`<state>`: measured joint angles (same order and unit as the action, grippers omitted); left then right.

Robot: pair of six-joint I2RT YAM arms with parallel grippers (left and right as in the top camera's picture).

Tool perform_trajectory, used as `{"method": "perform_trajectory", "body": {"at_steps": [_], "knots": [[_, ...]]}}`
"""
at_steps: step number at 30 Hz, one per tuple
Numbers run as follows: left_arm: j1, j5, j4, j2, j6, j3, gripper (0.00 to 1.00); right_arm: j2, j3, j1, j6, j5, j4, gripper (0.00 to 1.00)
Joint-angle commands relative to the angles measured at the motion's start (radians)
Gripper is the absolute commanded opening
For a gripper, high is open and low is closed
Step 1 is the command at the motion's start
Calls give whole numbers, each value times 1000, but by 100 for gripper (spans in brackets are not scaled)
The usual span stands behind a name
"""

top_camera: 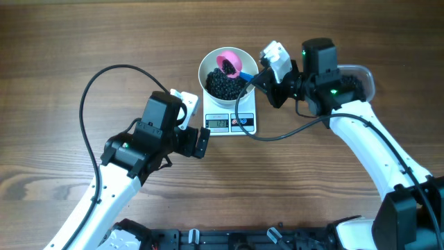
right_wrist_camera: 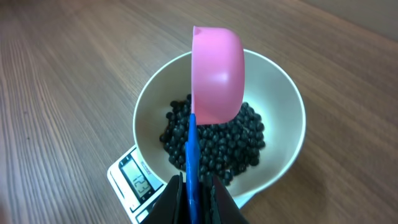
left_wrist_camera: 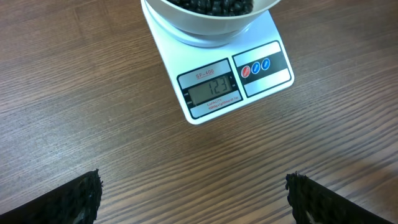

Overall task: Scoop item into bowl and weigh 150g on scale
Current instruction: 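Tip the pink scoop over the white bowl to pour beans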

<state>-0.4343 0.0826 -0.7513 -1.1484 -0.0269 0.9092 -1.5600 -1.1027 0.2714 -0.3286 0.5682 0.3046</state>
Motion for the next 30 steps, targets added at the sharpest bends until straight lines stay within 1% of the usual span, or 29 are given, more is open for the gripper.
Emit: {"method": "perform_trajectory", "body": {"at_steps": [1, 3, 6, 10, 19, 21, 24, 28, 30], "knots": [[5, -6, 3, -4, 13, -6, 100, -14, -2, 14, -61, 27, -8, 4], [5, -6, 3, -4, 12, -6, 100, -14, -2, 14, -70, 27, -8, 4], [5, -6, 3, -4, 12, -6, 100, -14, -2, 14, -122, 14, -8, 4], [5, -6, 3, -4, 13, -6, 100, -14, -2, 14, -167, -47, -8, 4], [5, -6, 3, -4, 13, -6, 100, -14, -2, 14, -170, -53, -9, 4], [5, -6, 3, -4, 13, -6, 100, -14, -2, 14, -163, -52, -13, 4], [5, -6, 3, -4, 13, -6, 100, -14, -2, 14, -89, -40, -15, 4], [5, -6, 3, -4, 13, -6, 100, -14, -2, 14, -89, -29, -8, 4], [5, -6, 3, -4, 13, -6, 100, -14, -2, 14, -23, -16, -34, 4]]}}
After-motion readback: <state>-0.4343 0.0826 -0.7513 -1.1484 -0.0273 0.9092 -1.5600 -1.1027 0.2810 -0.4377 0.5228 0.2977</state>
